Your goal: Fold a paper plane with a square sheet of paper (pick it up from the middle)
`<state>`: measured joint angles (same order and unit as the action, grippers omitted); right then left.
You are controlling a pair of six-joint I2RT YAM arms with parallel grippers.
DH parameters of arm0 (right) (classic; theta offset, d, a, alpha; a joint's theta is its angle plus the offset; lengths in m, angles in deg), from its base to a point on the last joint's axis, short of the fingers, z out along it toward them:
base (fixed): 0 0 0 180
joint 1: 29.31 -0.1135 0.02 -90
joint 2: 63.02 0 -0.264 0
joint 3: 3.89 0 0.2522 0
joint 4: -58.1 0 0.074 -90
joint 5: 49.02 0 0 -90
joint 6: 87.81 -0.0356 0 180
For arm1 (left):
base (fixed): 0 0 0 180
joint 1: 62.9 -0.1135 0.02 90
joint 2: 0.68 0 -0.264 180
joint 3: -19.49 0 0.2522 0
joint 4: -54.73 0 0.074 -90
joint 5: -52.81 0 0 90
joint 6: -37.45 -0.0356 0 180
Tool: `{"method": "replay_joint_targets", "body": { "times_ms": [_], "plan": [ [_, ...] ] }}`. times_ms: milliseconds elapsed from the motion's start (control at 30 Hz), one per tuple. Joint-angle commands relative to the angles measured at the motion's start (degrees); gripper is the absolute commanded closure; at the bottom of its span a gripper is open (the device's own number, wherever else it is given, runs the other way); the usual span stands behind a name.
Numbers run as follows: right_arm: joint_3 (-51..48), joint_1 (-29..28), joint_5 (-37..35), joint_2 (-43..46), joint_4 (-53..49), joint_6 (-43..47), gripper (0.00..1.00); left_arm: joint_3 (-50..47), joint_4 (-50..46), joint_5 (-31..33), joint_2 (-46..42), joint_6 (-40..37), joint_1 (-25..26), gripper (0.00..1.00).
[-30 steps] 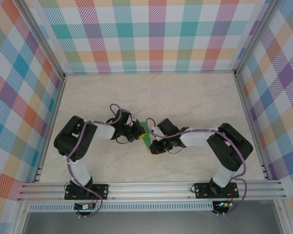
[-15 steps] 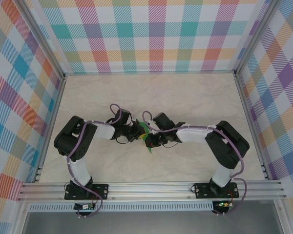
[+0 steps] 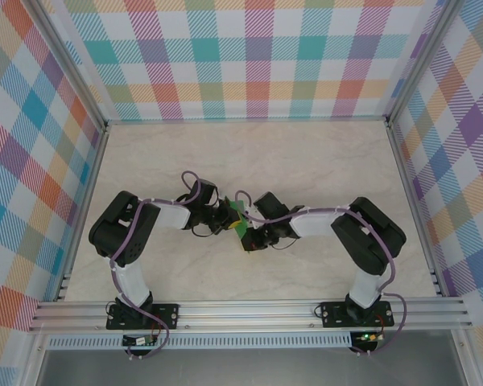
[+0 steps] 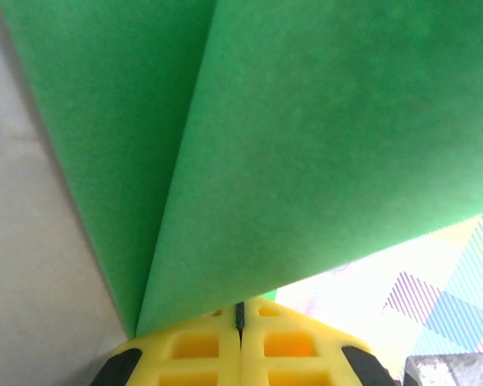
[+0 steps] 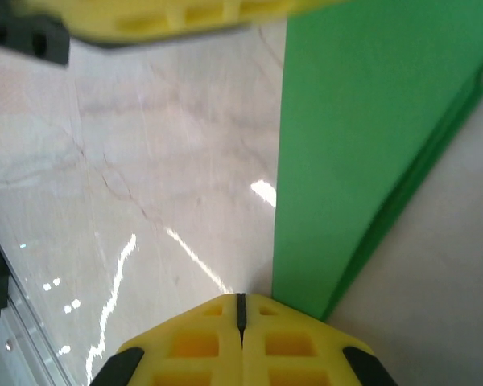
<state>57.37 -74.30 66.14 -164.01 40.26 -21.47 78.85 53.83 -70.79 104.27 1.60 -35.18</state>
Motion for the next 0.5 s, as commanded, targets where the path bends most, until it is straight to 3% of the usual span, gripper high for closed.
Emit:
{"method": "replay_joint_targets", "body": {
  "times_ms": [0, 233, 467],
  "plan": [
    [-5.0, -0.5, 2.3, 2.3, -8.6, 2.9, 1.00, -1.2, -8.6, 7.1, 2.9, -0.4, 0.1, 0.96],
    [-7.7, 0.0, 0.1, 6.7, -7.5, 1.0, 1.00, -1.0, -6.7, 5.3, 2.9, -0.3, 0.1, 0.96],
    [-1.7, 0.5, -2.8, 9.6, -3.2, -0.9, 1.00, -0.3, -3.3, 1.8, 1.7, -1.4, 0.1, 0.93]
  ]
}}
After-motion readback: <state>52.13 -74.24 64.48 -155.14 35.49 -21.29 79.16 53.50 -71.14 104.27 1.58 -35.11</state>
